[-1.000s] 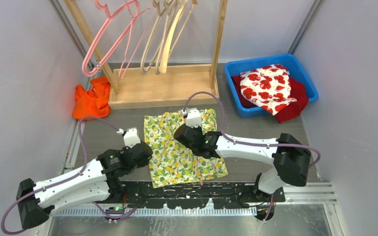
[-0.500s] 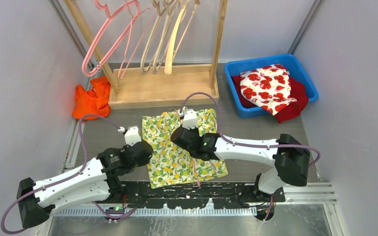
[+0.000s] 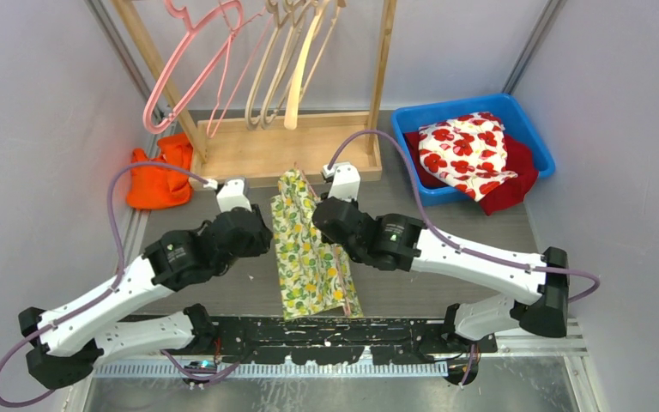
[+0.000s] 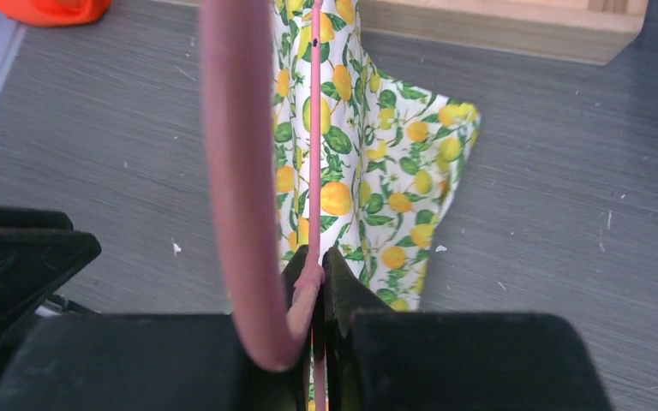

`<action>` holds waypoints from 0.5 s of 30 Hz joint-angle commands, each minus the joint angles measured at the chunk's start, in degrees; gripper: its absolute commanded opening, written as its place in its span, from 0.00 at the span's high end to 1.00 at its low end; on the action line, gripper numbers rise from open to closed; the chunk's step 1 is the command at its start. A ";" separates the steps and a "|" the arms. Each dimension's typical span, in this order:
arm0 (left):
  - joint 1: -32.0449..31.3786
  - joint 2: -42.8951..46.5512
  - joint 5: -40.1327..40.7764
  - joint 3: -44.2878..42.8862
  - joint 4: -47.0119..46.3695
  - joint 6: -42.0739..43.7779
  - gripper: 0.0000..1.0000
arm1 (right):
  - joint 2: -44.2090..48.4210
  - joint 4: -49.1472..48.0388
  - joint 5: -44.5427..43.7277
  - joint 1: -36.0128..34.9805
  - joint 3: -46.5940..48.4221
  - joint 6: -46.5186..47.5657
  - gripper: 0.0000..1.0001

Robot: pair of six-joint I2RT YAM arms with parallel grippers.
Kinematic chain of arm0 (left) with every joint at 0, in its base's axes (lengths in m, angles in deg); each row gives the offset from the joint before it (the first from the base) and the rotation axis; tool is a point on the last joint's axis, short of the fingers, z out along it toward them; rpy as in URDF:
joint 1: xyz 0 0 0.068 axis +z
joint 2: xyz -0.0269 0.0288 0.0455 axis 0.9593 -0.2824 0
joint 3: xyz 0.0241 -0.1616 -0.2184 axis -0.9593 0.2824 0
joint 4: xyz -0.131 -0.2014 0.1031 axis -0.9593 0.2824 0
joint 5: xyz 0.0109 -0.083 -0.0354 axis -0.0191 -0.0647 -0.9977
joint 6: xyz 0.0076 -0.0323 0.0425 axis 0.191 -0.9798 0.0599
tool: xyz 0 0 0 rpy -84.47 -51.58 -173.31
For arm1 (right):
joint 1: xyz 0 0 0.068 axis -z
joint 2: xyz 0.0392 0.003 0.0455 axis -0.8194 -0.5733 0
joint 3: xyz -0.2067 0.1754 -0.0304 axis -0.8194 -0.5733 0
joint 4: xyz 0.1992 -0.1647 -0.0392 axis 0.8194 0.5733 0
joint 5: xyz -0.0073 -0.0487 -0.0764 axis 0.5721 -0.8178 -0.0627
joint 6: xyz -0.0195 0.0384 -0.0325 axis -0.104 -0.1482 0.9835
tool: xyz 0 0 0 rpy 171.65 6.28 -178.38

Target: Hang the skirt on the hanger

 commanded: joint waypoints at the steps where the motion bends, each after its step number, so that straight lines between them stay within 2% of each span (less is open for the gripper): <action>1: -0.11 -2.72 0.85 -11.59 1.40 7.68 0.69 | 4.51 4.77 1.97 -0.33 7.77 4.92 0.99; 8: -0.03 -9.51 -4.34 -27.54 4.06 16.55 0.67 | 7.88 11.35 12.00 -0.34 15.06 14.07 0.99; 13: -0.08 -10.65 -9.77 -32.07 4.83 20.31 0.66 | 10.81 15.44 18.85 -0.31 15.91 18.35 0.99; 15: -0.06 -10.72 -11.28 -32.31 4.81 21.33 0.66 | 12.94 15.51 24.46 -0.30 14.78 20.12 0.99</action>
